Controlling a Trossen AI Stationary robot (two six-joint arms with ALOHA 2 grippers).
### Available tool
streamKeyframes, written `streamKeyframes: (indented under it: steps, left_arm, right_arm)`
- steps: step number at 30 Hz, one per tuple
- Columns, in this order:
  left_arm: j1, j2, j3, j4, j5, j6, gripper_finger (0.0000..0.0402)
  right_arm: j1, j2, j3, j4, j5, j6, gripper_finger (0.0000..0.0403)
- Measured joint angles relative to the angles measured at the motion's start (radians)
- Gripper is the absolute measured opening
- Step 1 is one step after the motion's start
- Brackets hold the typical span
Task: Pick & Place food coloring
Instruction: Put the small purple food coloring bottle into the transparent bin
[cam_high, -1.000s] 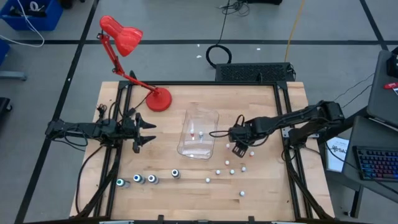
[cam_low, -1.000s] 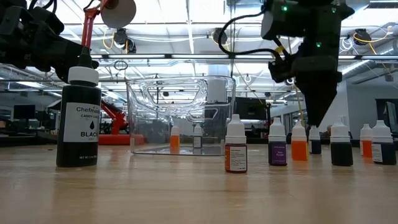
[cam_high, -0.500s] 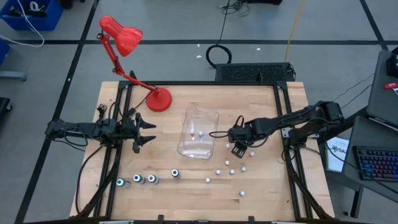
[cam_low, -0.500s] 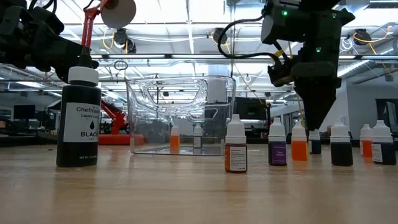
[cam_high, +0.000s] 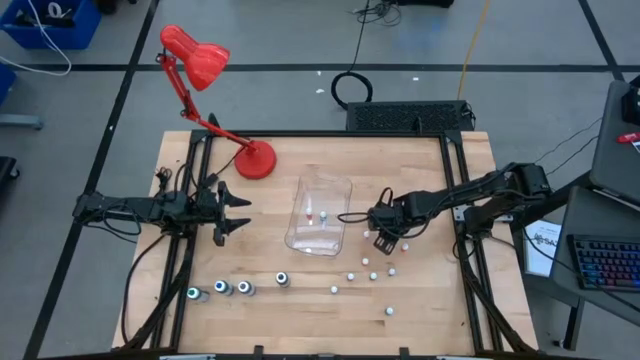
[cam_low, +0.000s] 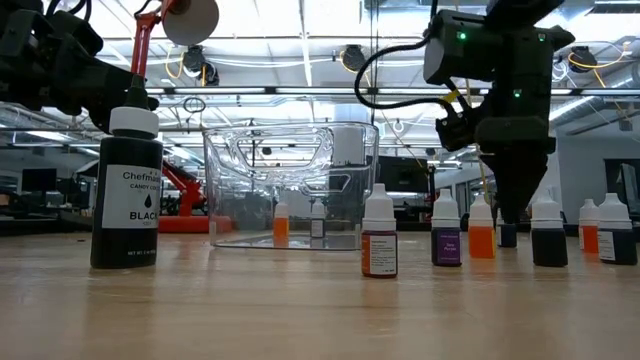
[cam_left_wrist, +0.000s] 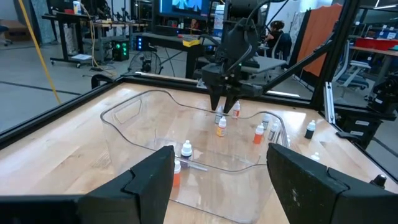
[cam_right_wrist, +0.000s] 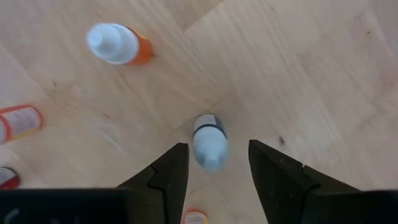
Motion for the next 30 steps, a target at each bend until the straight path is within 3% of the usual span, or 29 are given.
streamKeyframes:
  steps: [24,30]
  left_arm:
    - [0.0,0.0,0.0,0.0,0.0,0.0,0.0253]
    - [0.0,0.0,0.0,0.0,0.0,0.0,0.0253]
  right_arm:
    - [-0.004,-0.005,-0.013,0.056,-0.008,0.011,0.0154]
    - [-0.018,-0.005,-0.013,0.029,-0.018,0.028,0.0116]
